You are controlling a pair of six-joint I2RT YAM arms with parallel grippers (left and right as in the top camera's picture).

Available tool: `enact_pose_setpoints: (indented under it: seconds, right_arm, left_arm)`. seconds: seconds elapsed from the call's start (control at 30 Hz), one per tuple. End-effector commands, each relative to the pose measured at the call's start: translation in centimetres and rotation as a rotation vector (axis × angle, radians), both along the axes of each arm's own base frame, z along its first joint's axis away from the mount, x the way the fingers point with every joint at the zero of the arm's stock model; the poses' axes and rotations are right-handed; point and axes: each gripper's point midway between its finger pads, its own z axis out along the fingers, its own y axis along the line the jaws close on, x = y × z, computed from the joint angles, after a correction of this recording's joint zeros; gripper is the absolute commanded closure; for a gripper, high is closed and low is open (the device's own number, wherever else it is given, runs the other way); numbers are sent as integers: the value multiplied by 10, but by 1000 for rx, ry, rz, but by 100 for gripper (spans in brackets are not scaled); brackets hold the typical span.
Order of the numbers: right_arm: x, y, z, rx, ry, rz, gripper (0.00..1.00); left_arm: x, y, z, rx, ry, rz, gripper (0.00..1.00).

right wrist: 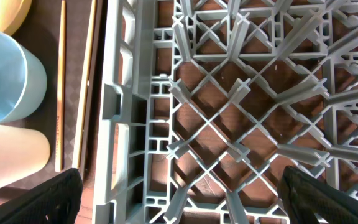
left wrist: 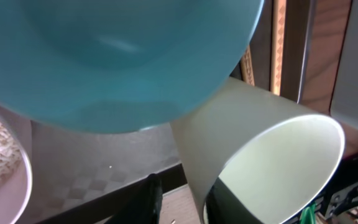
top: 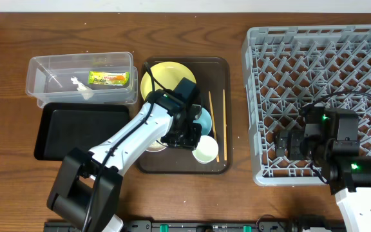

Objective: Sort waste into correct bins and load items into the dishwasher rack
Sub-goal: 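Grasp the white cup on the brown tray with the left gripper, then lift the cup and hand it from the left gripper to the right gripper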

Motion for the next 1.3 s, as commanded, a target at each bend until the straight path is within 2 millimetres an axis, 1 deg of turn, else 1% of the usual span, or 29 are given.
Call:
enact_pose_setpoints:
  seconds: [0.0, 0.03, 0.07, 0.1, 0.23, 0.33, 0.43, 0.53, 0.6, 0.67, 0.8, 0.9, 0.97, 1.0, 1.07, 1.13, 1.2, 1.27]
  right_arm:
    - [3, 4, 9, 13, -22, 6, 1]
    - [3, 4, 9, 13, -22, 6, 1]
    - [3, 4, 9, 13, -22, 6, 1]
    - [3, 4, 9, 13, -22, 6, 1]
    - [3, 4, 9, 13, -22, 6, 1]
    - [3, 4, 9, 14, -22, 6, 1]
    - [3, 5, 9, 17, -22, 9, 1]
    - [3, 12, 11, 53, -27, 32, 1]
    - [4, 22, 15, 101, -41, 65, 1]
    - [6, 37, 23, 178, -66, 121, 1]
    - [9, 66, 40, 320, -116, 244, 1]
    - [8, 80, 42, 387, -113, 326, 1]
    - [5, 90, 41, 431, -98, 388, 1]
    - [3, 96, 41, 464, -95, 432, 3]
    - [0, 110, 46, 544, -100, 528, 6]
    - [-2, 121, 52, 629, -111, 608, 7]
    - [-1, 130, 55, 708, -118, 668, 8]
    - [2, 136, 54, 749, -116, 702, 10]
  left_arm:
    - [-6, 3, -1, 11, 25, 2, 80]
    - [-8, 4, -1, 15, 31, 2, 81]
    - [-9, 4, -1, 19, 37, 2, 90]
    - [-10, 6, -1, 22, 43, 4, 93]
    - [-12, 7, -1, 27, 51, 6, 94]
    - [-13, 12, 5, 29, 56, 18, 94]
    - [-10, 22, 18, 13, 45, 50, 94]
    - [-4, 31, 41, -71, 24, 95, 94]
    - [5, 37, 60, -162, -3, 135, 94]
    - [19, 50, 77, -239, -42, 212, 94]
    - [49, 72, 101, -401, -97, 336, 94]
    - [68, 81, 117, -571, -111, 378, 94]
    - [76, 81, 126, -685, -104, 379, 94]
    - [77, 80, 130, -740, -97, 368, 94]
    - [76, 73, 140, -862, -80, 321, 94]
    - [74, 65, 148, -966, -51, 287, 94]
    - [72, 60, 149, -1017, -17, 275, 94]
    - [72, 54, 142, -1015, 14, 271, 94]
